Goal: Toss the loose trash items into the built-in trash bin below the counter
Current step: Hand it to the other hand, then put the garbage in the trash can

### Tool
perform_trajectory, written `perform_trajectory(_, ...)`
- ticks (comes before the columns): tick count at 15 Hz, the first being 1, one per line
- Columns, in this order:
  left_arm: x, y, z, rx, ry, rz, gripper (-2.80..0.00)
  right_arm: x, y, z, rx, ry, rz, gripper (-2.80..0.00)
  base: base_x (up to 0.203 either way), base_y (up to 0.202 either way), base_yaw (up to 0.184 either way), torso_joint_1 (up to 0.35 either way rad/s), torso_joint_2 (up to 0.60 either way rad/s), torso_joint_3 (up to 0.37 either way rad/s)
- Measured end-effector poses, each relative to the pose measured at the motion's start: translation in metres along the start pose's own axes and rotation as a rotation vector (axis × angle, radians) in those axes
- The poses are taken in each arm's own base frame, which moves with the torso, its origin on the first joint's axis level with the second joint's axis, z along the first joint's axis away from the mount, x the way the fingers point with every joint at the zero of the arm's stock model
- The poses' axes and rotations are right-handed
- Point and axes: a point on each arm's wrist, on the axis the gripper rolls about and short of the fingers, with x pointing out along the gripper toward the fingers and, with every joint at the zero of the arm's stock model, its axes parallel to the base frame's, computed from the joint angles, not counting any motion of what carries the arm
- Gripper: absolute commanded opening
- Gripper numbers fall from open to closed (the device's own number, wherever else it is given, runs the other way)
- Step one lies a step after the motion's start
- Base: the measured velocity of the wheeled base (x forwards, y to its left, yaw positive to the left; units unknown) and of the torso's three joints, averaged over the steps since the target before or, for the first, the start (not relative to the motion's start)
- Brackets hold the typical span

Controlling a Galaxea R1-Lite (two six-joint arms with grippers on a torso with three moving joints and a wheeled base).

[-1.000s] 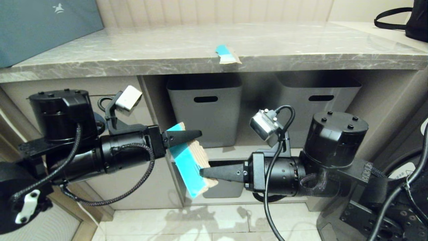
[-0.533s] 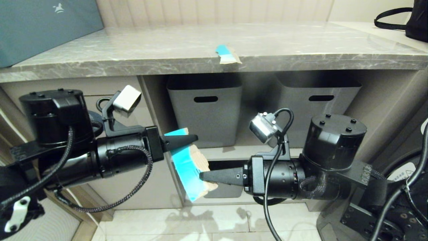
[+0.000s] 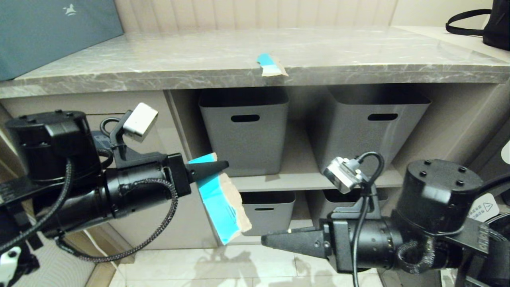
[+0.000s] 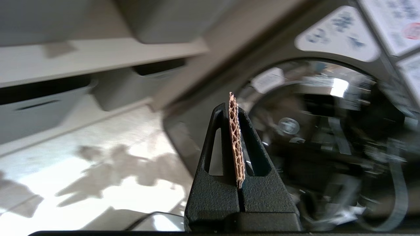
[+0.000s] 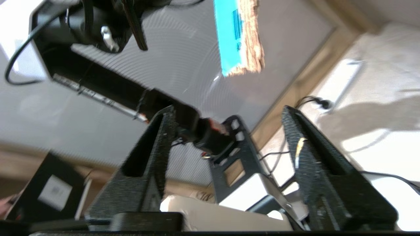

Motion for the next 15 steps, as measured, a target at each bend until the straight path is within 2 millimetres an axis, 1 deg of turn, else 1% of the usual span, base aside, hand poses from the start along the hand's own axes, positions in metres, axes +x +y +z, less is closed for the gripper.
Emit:
perform_trajectory(1,-0.004,0.002,-0.004,-0.002,-0.011,0.026,-2.8,-0.014,0.002,-0.003,-0.005,-0.033,-0.034,0.0,0.0,0.0,0.0,0.0,0.0,0.0)
perform_trajectory(3,-0.014,0.008,-0.009,-0.002,-0.037,0.092,-2.8,-0.05,0.0,-0.004,-0.018,-0.149,-0.147,0.0,0.0,0.0,0.0,0.0,0.0,0.0)
perform_trajectory(5,-0.025,0.019,-0.005,0.018,-0.096,0.2,-2.8,-0.091,-0.009,-0.008,-0.017,-0.286,-0.308,0.0,0.0,0.0,0.0,0.0,0.0,0.0)
perform_trajectory(6,-0.032,0.026,-0.001,0.044,-0.133,0.272,-2.8,-0.113,-0.016,-0.017,-0.004,-0.353,-0.423,0.0,0.0,0.0,0.0,0.0,0.0,0.0)
perform_trajectory(8,-0.046,0.044,0.002,0.116,-0.169,0.408,-2.8,-0.149,-0.027,-0.051,0.01,-0.435,-0.703,0.0,0.0,0.0,0.0,0.0,0.0,0.0)
perform_trajectory(9,-0.054,0.052,0.002,0.156,-0.172,0.464,-2.8,-0.161,-0.028,-0.066,0.001,-0.448,-0.833,0.0,0.0,0.0,0.0,0.0,0.0,0.0)
perform_trajectory(11,-0.069,0.061,-0.003,0.211,-0.163,0.537,-2.8,-0.176,-0.023,-0.088,-0.031,-0.423,-1.025,0.0,0.0,0.0,0.0,0.0,0.0,0.0)
perform_trajectory(13,-0.083,0.064,-0.008,0.208,-0.168,0.568,-2.8,-0.187,-0.014,-0.107,-0.068,-0.372,-1.126,0.0,0.0,0.0,0.0,0.0,0.0,0.0)
perform_trajectory(15,-0.093,0.063,-0.015,0.203,-0.164,0.574,-2.8,-0.195,-0.002,-0.128,-0.085,-0.346,-1.179,0.0,0.0,0.0,0.0,0.0,0.0,0.0)
